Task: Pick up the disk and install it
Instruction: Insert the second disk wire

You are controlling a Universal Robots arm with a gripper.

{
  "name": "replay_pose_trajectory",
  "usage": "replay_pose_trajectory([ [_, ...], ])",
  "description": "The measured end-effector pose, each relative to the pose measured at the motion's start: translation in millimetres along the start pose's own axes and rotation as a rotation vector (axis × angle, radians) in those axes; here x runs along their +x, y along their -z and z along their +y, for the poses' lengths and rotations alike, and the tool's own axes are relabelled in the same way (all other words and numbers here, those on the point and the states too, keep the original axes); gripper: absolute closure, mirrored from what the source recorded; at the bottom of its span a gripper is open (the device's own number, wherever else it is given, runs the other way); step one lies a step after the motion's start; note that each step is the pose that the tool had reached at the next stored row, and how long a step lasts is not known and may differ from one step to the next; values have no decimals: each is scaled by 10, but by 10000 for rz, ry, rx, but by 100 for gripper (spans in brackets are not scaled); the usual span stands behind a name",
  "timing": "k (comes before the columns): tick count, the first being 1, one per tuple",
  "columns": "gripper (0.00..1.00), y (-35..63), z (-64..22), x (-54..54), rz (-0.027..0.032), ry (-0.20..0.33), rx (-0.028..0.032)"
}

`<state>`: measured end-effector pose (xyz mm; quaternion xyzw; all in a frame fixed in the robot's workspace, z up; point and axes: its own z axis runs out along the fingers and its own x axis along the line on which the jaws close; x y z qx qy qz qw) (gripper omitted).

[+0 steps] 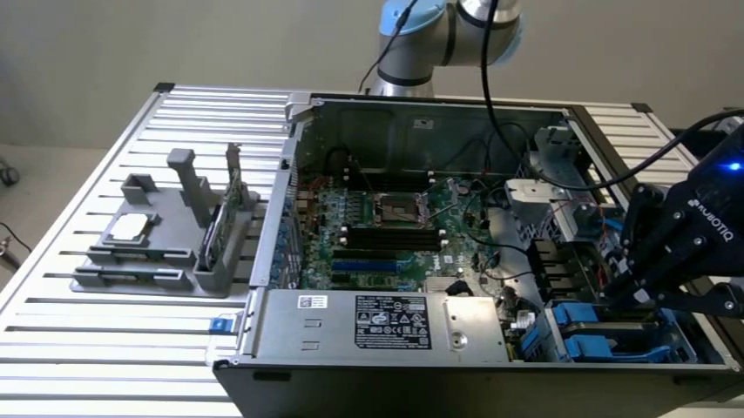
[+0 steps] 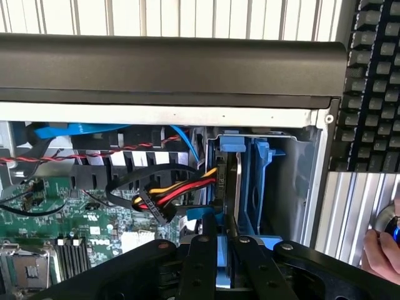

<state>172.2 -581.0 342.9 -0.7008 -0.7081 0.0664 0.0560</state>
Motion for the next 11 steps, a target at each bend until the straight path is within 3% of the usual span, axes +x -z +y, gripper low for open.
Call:
replay_pose_trajectory([
  [6,84,-10,10,-2,114,31,7],
  [11,84,-11,9,-9,137,40,9],
])
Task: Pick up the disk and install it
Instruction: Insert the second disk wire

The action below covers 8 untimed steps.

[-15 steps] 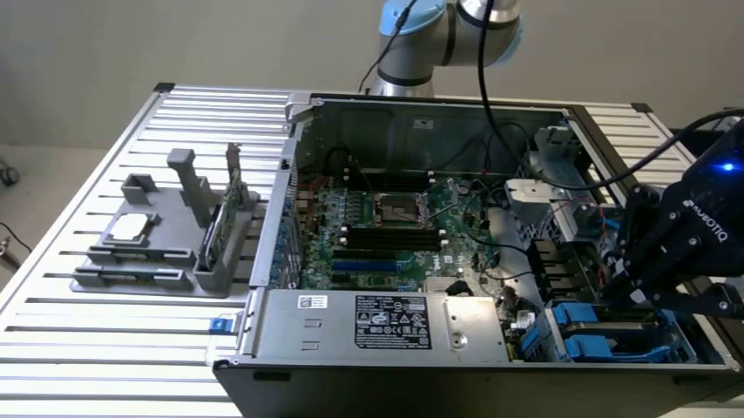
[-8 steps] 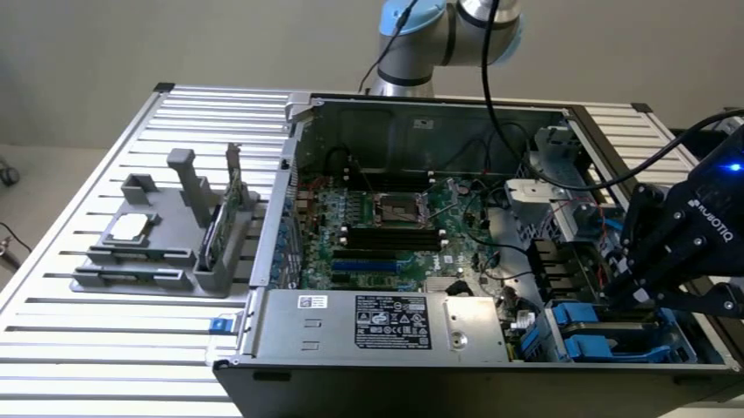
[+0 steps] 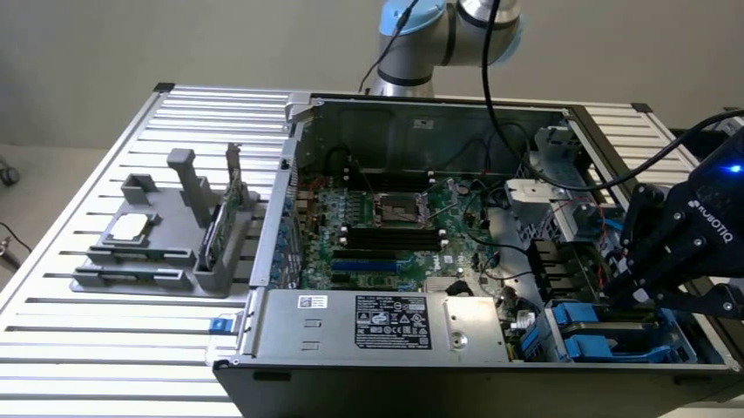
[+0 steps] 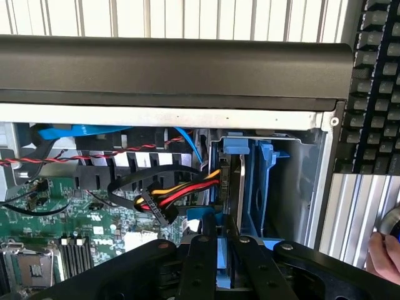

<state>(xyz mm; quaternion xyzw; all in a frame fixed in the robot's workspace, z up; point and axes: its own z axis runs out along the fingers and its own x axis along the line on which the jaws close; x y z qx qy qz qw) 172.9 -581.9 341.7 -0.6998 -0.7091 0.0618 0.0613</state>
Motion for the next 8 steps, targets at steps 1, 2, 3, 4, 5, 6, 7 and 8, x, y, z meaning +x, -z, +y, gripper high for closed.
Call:
replay_pose_trajectory([
  [1,84,-1,-1,-1,1,1,0],
  [2,84,-1,-4,-1,3,1,-1],
  [3,84,-2,-8,-2,5,1,-1],
  [4,84,-3,-14,-2,7,3,0],
  [5,84,-3,-21,-2,8,3,0],
  [6,84,-4,-26,-2,11,3,0],
  [7,84,-4,-28,-2,11,3,0],
  [8,84,-5,-28,-2,11,4,0],
])
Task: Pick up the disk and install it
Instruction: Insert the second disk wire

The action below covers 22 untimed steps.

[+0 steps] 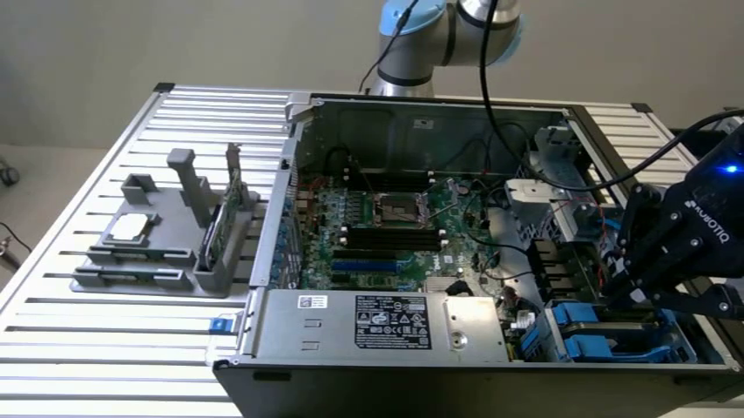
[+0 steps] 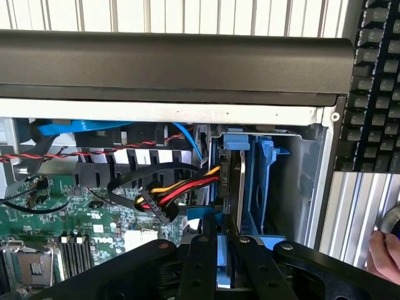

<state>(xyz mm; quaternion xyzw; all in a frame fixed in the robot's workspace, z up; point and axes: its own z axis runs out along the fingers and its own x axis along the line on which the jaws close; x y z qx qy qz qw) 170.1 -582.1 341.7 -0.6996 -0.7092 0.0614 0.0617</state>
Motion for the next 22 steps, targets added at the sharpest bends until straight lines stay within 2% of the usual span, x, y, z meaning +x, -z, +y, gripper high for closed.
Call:
replay_pose_trajectory([
  [6,84,0,-2,-1,24,3,-2],
  [13,84,0,-2,-13,61,10,-31],
  [22,84,-4,-16,-28,98,16,-139],
])
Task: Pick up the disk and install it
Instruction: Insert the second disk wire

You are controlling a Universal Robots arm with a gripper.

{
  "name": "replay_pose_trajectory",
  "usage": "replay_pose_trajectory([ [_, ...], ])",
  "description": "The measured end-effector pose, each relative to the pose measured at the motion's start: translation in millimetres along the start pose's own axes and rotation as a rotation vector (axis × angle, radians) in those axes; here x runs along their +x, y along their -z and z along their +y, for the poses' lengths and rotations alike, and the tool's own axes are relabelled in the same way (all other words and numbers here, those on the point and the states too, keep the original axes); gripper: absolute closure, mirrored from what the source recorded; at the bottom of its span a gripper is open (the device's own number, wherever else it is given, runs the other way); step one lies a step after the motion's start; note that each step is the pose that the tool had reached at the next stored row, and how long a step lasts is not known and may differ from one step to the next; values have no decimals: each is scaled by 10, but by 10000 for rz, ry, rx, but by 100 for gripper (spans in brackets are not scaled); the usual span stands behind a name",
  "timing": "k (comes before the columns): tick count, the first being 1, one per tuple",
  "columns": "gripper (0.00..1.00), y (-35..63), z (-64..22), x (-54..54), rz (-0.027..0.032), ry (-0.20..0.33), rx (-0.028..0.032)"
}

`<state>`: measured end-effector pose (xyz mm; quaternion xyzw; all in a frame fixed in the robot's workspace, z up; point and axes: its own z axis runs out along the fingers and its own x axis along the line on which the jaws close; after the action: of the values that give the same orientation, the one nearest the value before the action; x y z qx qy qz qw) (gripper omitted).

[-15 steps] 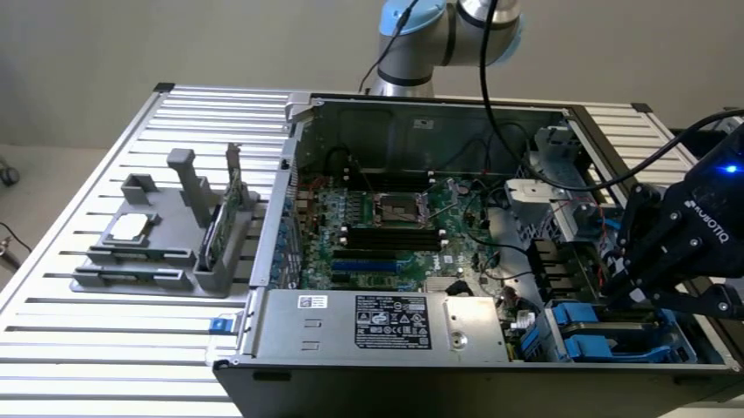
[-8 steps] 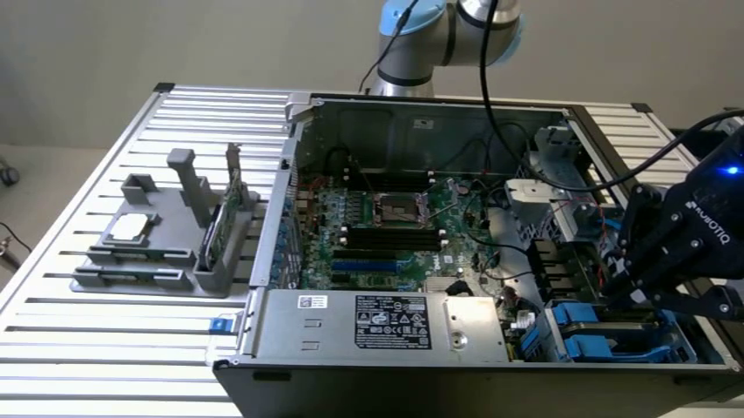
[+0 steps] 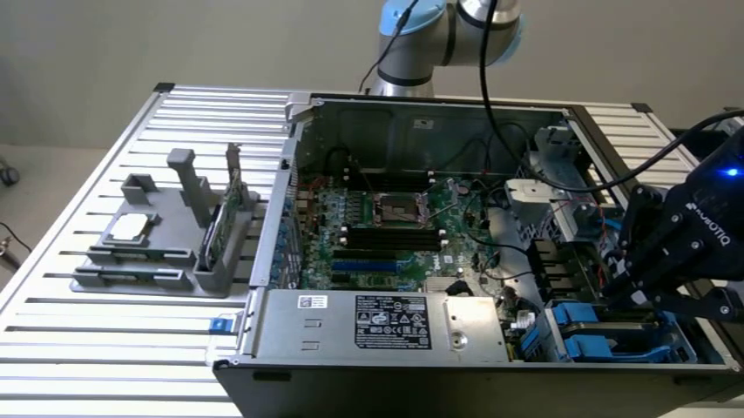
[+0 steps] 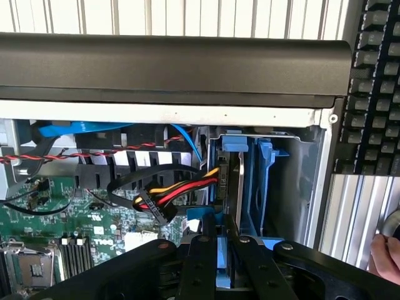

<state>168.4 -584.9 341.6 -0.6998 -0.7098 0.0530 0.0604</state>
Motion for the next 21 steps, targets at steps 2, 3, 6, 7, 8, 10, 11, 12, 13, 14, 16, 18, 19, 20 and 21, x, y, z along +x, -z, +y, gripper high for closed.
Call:
replay_pose_trajectory([
  [2,84,-2,-10,-2,8,2,-21],
  [3,84,-3,-12,-2,9,2,-29],
  [6,84,-2,-12,-3,14,4,-42],
  [7,84,-2,-13,-3,14,5,-46],
  [8,84,-2,-12,-3,14,6,-53],
  [10,84,-2,-12,-4,13,6,-63],
  [11,84,-3,-13,-4,13,7,-71],
  [12,84,-3,-13,-5,13,7,-81],
  [13,84,-3,-13,-5,13,7,-92],
  [14,84,-3,-13,-5,13,7,-102],
  [16,84,-3,-13,-5,12,8,-124],
  [18,84,-4,-17,-7,12,7,-151],
  [19,84,-6,-18,-7,11,8,-162],
  [20,84,-8,-20,-8,12,9,-171],
  [21,84,-10,-23,-8,12,9,-179],
])
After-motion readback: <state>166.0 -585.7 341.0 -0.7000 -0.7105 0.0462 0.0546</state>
